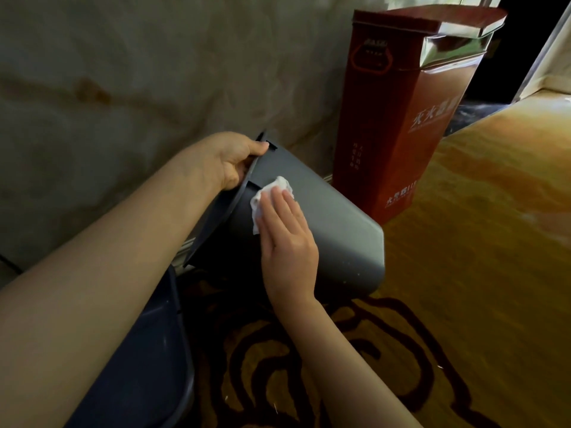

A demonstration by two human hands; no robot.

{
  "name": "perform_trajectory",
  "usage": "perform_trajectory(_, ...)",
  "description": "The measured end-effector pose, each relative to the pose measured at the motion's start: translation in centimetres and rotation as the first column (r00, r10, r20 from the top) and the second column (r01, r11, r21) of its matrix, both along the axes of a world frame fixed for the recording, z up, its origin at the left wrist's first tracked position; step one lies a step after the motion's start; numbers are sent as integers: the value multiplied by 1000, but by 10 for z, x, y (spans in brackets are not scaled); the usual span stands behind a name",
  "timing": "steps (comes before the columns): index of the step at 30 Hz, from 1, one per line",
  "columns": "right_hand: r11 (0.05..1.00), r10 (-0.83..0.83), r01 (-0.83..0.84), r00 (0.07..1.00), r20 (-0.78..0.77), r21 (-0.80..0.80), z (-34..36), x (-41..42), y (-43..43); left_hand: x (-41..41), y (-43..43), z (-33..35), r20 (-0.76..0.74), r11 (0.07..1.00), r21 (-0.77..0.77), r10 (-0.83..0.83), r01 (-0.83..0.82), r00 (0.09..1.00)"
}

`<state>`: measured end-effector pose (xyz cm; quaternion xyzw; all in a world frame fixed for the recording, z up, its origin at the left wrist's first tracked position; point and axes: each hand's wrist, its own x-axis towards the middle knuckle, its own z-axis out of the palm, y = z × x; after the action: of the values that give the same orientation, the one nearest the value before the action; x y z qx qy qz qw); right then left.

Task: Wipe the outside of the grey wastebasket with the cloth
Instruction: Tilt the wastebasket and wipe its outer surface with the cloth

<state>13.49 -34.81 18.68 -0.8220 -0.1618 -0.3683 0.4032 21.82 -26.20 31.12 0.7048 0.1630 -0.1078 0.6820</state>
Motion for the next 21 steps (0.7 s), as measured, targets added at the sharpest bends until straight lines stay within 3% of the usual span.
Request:
perform_trajectory(7, 998, 24, -21, 998, -60, 54, 12, 29, -14, 23, -18, 11, 11, 998, 68, -12, 11, 1000)
perform_trajectory(12, 989, -30, 55, 983, -178, 135, 9, 47, -33, 6, 10, 3, 32, 926, 291, -261, 241, 965)
perform_trajectory(17, 989, -26, 64, 962, -273, 130, 3, 51, -37, -12, 47, -8, 37, 898, 146, -424, 414, 905)
perform_trajectory(21, 987, 0, 58, 934, -358, 149, 9, 58, -46, -16, 44, -14, 92, 885, -35, -459, 464, 883)
